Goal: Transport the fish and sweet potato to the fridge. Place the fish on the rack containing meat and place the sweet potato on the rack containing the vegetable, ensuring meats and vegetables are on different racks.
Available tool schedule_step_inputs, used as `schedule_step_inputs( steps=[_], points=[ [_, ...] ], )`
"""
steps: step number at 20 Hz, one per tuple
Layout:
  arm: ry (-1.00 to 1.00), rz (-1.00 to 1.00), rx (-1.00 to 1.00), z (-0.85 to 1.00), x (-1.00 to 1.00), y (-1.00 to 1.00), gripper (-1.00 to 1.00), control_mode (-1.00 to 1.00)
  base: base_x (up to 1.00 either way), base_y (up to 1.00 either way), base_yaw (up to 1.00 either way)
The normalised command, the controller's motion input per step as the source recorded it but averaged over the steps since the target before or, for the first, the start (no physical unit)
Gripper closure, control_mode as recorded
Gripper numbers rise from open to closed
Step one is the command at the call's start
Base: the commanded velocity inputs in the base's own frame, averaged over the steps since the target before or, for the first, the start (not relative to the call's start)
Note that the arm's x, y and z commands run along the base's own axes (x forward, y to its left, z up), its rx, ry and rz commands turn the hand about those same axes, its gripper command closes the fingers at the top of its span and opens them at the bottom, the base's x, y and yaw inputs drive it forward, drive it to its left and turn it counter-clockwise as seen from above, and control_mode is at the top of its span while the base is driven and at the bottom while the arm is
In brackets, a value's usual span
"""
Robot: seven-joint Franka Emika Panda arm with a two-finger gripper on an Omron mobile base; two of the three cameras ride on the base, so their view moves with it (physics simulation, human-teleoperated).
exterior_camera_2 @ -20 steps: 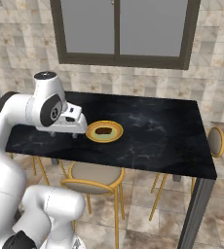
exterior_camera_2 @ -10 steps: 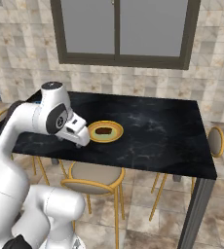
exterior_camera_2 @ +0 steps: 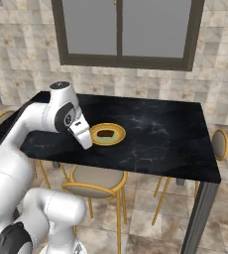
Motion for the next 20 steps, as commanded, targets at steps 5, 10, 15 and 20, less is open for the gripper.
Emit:
schedule_step_inputs(
  steps=[5, 10, 15, 20],
  points=[
    [0.0, -0.38, 0.07, -0.01, 0.71, -0.13, -1.0, -1.0, 0.0, 0.0, 0.0],
    [0.0, -0.28, 0.09, -0.1, 0.69, -0.01, -1.0, -1.0, 0.0, 0.0, 0.0],
    [0.02, -0.08, 0.12, -0.23, 0.6, 0.0, -1.0, -1.0, 0.0, 0.0, 0.0],
    [0.02, 0.0, 0.06, -0.38, 0.53, 0.0, -1.0, -1.0, 0.0, 0.0, 0.0]
  ],
)
